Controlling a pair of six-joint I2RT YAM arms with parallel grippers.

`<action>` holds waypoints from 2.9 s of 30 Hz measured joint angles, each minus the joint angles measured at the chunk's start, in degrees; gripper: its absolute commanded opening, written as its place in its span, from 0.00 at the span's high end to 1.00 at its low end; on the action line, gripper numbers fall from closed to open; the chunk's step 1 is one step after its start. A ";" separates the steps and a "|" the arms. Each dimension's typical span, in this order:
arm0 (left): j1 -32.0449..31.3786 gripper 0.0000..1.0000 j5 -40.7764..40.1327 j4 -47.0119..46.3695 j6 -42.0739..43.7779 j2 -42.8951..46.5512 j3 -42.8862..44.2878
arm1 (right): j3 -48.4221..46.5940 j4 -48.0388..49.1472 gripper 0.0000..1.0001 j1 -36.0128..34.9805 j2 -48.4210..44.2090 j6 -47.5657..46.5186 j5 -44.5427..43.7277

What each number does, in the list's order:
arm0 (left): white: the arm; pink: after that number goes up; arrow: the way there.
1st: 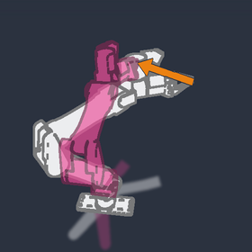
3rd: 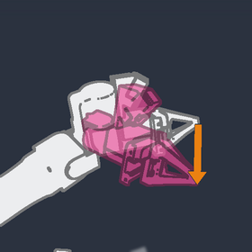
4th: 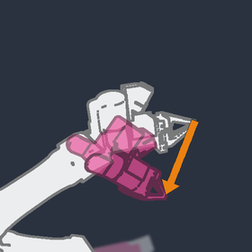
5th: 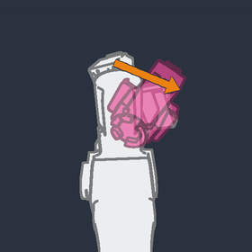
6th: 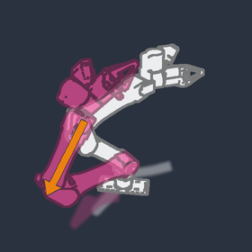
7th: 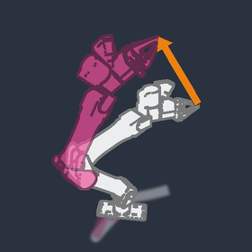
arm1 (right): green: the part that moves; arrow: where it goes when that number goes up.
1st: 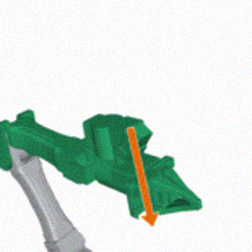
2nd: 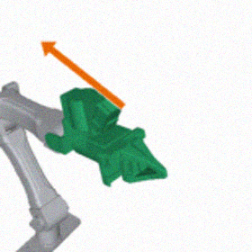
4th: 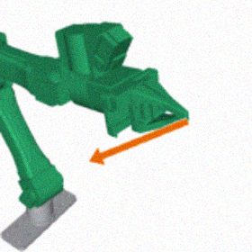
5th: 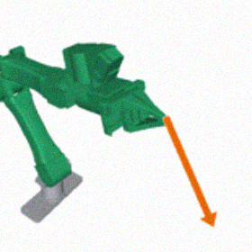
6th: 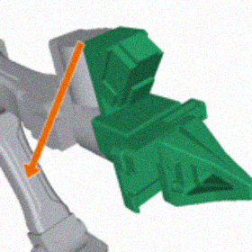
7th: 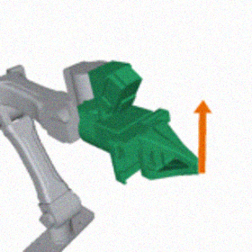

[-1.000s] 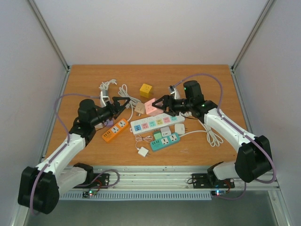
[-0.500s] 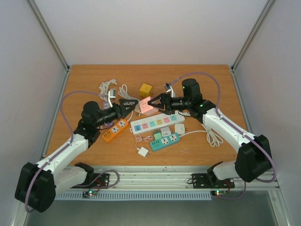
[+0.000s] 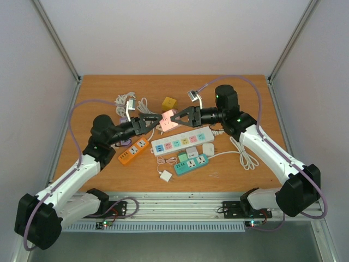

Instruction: Insert the plug

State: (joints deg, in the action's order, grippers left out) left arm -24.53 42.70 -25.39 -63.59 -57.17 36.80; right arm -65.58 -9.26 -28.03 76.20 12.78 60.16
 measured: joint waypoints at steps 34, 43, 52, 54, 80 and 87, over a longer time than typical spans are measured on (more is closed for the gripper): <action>-1.92 0.50 -3.45 2.71 -3.10 -0.17 3.50 | -1.51 3.43 0.34 -3.54 -0.07 11.47 -2.60; -1.99 0.01 -4.15 9.11 -0.37 0.09 6.05 | -5.42 -6.14 0.53 -3.54 0.26 2.21 -6.25; -1.68 0.01 -17.31 36.41 17.42 4.35 13.31 | -6.54 -23.32 0.54 2.10 0.28 -10.82 -20.96; -1.68 0.01 -20.79 41.09 21.90 5.92 14.69 | -6.54 -27.32 0.54 3.39 0.44 -14.53 -27.87; -1.68 0.01 -30.32 56.02 42.23 8.85 19.47 | -1.09 -34.95 0.56 5.22 12.26 -32.46 -55.67; -1.53 0.01 -30.21 56.00 42.23 8.92 19.43 | -0.57 -32.89 0.57 5.22 14.75 -32.92 -55.19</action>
State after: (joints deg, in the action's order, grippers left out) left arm -26.06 12.49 30.61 -21.37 -48.25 56.23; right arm -66.15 -42.15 -22.81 90.96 -20.14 4.97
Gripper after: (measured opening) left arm 0.994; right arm 0.647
